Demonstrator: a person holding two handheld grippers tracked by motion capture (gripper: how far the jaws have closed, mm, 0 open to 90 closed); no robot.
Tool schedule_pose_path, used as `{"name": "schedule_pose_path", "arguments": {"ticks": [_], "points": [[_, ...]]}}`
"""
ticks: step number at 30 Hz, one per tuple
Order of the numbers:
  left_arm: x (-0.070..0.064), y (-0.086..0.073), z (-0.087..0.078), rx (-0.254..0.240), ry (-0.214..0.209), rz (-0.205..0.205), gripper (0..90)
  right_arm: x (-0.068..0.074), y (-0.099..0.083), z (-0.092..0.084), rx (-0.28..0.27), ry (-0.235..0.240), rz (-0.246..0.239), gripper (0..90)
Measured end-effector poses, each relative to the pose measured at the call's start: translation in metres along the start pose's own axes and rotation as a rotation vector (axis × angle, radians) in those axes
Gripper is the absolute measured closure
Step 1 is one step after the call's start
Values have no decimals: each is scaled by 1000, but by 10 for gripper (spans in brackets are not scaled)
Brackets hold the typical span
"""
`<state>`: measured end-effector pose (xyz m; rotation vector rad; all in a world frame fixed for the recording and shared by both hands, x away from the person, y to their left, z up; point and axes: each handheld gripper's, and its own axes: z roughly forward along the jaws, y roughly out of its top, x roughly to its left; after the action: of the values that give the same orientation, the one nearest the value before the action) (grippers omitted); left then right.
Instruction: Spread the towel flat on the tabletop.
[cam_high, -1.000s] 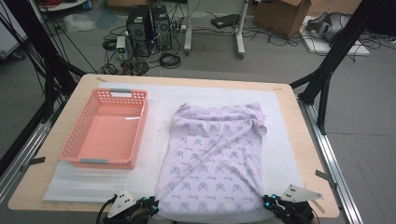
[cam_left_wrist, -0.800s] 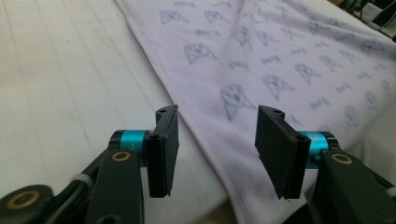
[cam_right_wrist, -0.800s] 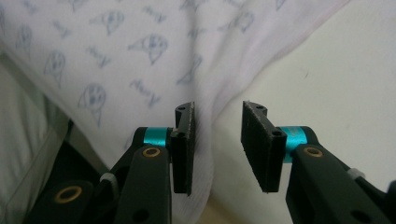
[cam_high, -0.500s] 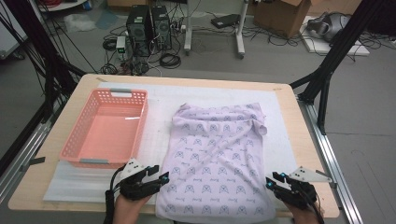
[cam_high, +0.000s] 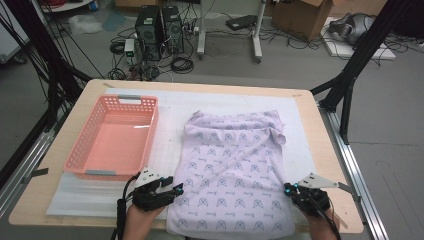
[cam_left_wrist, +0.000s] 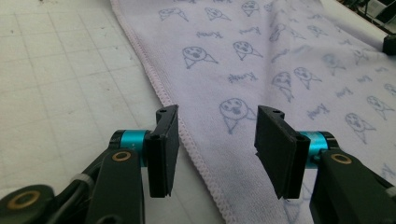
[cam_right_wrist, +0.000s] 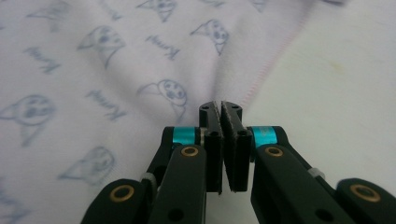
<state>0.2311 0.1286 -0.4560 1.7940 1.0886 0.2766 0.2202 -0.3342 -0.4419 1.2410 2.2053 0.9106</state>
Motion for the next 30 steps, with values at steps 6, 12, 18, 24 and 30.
{"name": "schedule_pose_path", "arguments": {"ticks": [6,12,18,24,30], "points": [[-7,0,5,51,-26,5,490,-4,-4,-8,-71,18,24,730],[-24,-1,11,78,33,95,636,-8,-5,-2,-44,41,57,589],[-18,-2,1,87,17,50,850,-6,-8,3,-41,132,56,850],[-14,-18,-33,82,9,38,851,5,-9,-4,-18,219,43,862],[-17,-24,-35,27,-20,34,655,13,-17,-22,35,124,-40,863]]}}
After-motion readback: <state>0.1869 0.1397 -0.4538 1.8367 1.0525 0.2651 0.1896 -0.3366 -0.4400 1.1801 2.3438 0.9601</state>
